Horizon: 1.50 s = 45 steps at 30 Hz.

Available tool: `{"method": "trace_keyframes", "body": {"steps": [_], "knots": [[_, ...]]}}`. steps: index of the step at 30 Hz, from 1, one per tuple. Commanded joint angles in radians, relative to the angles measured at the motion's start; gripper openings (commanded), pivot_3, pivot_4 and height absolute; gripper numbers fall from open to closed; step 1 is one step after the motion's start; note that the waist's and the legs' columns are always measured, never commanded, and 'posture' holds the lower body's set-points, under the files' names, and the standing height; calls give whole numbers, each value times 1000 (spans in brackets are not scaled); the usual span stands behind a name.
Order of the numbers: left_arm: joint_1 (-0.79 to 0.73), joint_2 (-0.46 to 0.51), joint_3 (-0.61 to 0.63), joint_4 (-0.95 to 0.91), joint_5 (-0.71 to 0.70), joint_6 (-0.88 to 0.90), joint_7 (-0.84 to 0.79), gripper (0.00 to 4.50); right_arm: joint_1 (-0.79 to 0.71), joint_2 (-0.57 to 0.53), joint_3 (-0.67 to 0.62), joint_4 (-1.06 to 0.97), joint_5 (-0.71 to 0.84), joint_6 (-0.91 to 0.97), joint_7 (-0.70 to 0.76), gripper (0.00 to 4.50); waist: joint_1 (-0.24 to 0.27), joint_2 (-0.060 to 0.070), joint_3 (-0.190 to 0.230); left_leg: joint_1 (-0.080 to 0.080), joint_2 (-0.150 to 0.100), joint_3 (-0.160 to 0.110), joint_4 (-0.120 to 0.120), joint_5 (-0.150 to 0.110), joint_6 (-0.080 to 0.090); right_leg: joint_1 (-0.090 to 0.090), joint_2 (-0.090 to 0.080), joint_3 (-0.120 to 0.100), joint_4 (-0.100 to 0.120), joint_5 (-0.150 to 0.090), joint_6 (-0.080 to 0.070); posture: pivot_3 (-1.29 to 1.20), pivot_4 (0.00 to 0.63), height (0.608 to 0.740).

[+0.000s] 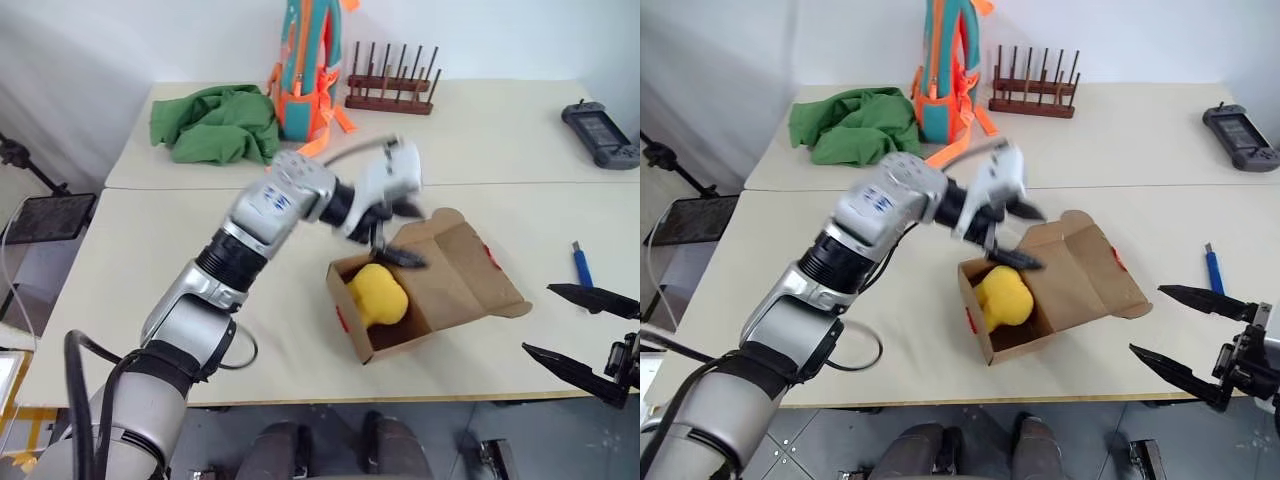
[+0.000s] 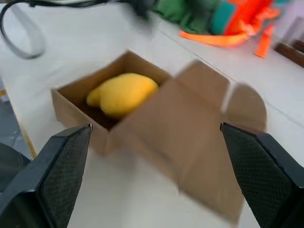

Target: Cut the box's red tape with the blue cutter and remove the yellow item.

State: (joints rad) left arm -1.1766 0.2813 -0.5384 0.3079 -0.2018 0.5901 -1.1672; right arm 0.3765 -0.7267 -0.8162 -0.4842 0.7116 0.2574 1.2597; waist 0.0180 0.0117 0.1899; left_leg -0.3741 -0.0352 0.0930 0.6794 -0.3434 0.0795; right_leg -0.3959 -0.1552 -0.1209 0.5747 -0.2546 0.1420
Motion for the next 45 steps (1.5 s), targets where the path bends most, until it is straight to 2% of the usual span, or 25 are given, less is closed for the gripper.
{"method": "trace_keyframes", "body": {"steps": [1,5,9,12,14,16,24,27,30,34,37,39,41,42,45], "knots": [[13,93,-30,-66,57,-36,-93,4495,48,41,-52,-90,36,-28,-53,4500,0,0,0,0,4,0,1,-1,-3,0,4,1,0,-1,-2,0,150,740],[32,139,-12,-156,38,24,-126,4495,127,89,-74,-108,34,-58,-69,4500,14,0,1,1,10,-2,3,0,-8,-1,8,3,4,-3,-6,0,150,740],[50,136,-25,-188,45,47,-141,4495,163,108,-60,-105,22,-95,-74,4500,32,0,1,2,6,-1,6,-2,-8,1,4,7,5,-2,-4,0,150,740],[70,78,-60,-101,98,-8,-101,4495,168,114,-33,-107,11,-112,-92,4500,34,0,1,2,5,-1,6,-4,-11,1,3,13,3,-1,-3,0,150,740],[68,17,-38,-38,126,-37,-22,4495,173,114,-27,-110,12,-117,-102,4500,36,0,1,2,5,-2,6,-5,-11,1,4,14,3,-1,-3,0,150,740],[71,-22,-17,-13,116,-22,-10,4495,181,117,-21,-116,14,-120,-115,4500,35,0,1,2,5,-2,6,-3,-8,0,4,14,4,-1,-3,0,150,740],[90,3,-67,-15,168,-45,-64,4495,200,122,8,-146,19,-127,-155,4500,33,0,1,1,7,-1,6,-3,-7,-1,5,14,4,-1,-4,0,150,740],[104,37,-78,-47,193,-85,-82,3876,193,118,15,-141,19,-133,-164,4500,32,0,1,2,7,-1,6,-3,-9,-1,5,15,4,-1,-4,0,150,740],[112,26,-28,-48,174,-112,-61,2958,192,118,23,-127,12,-143,-164,4500,33,0,1,2,7,-1,6,-4,-9,-1,5,16,4,-1,-4,0,150,740],[115,-16,89,24,134,-215,16,1727,179,122,39,-118,5,-155,-179,4500,36,0,1,1,7,-1,6,-3,-8,0,4,16,4,-1,-4,0,150,740],[112,-53,196,58,62,-225,38,841,160,123,47,-116,16,-151,-201,4500,33,0,1,1,7,-1,6,-3,-7,-1,4,15,4,-1,-4,0,150,740],[112,-93,329,76,-38,-268,64,284,145,118,62,-126,56,-124,-221,4500,33,0,1,1,7,-1,6,-3,-7,-1,5,15,4,-1,-4,0,150,740],[125,-105,449,73,-134,-305,62,11,136,101,92,-157,117,-71,-237,4500,32,0,1,1,7,-1,6,-3,-7,-1,5,14,4,-1,-4,0,150,740],[139,-94,505,64,-173,-323,63,11,114,89,122,-179,159,-36,-257,4500,30,0,1,1,7,-1,6,-3,-7,-1,4,14,4,-1,-4,0,150,740],[188,-18,669,33,-242,-233,195,11,-12,66,249,-214,259,49,-331,4500,3,0,1,3,9,0,6,-3,-7,-1,4,14,4,-1,-5,0,150,740]]}}
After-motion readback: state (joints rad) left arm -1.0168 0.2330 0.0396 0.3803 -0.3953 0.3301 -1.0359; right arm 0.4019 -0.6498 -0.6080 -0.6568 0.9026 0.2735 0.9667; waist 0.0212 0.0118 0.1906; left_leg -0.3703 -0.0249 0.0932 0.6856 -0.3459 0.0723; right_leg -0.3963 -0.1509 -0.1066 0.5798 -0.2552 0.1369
